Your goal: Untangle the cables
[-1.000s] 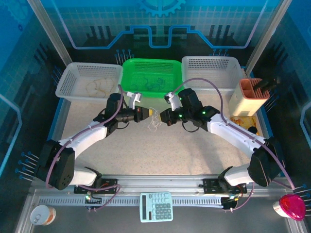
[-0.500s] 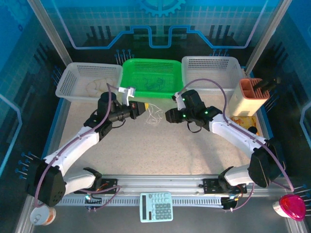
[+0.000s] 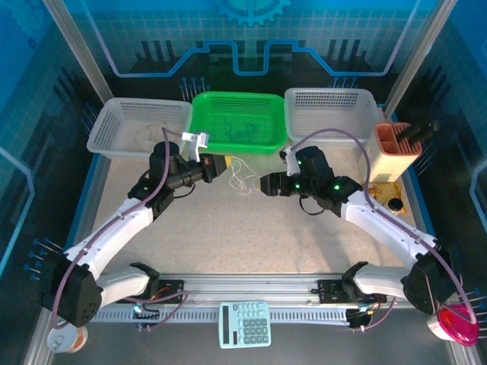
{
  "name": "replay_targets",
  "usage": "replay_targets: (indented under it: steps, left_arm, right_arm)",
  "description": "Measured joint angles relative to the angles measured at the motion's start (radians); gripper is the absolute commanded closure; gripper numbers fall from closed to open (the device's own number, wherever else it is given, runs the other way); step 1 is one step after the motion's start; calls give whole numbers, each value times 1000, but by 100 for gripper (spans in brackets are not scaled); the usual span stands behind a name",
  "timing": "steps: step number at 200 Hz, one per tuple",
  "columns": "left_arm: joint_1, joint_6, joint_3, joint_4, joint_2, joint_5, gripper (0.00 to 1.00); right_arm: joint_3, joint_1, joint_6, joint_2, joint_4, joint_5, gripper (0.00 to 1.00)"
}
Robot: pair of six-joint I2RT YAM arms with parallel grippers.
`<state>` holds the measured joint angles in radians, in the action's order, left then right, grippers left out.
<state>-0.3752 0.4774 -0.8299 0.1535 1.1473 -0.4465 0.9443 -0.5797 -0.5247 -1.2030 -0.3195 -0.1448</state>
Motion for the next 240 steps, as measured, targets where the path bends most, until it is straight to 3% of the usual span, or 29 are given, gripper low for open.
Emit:
replay_targets:
  steps: [33,75,129,201,225,240]
  left_arm:
    - [0,13,0,-4,0,9,100]
    - [0,22,0,-14,0,17,100]
    - [0,24,0,-16,0,32,100]
    - [0,56,0,-15,-3,32,100]
    - [0,72,0,-14,-14,32,100]
    - [0,75,0,-14,-23,32,100]
  right_arm:
    - [-46,26,-68,72,42,-16,13]
    - [-98,33,-192,82,152,-59,25]
    - [-154,-62,-403,-34,396,-101,27]
    - [-131,-140,-422,-188,508,-98,22]
    - [-131,-140,-424,-237,531,-87,30]
    - [-131,-140,-426,-264,552,-77,51]
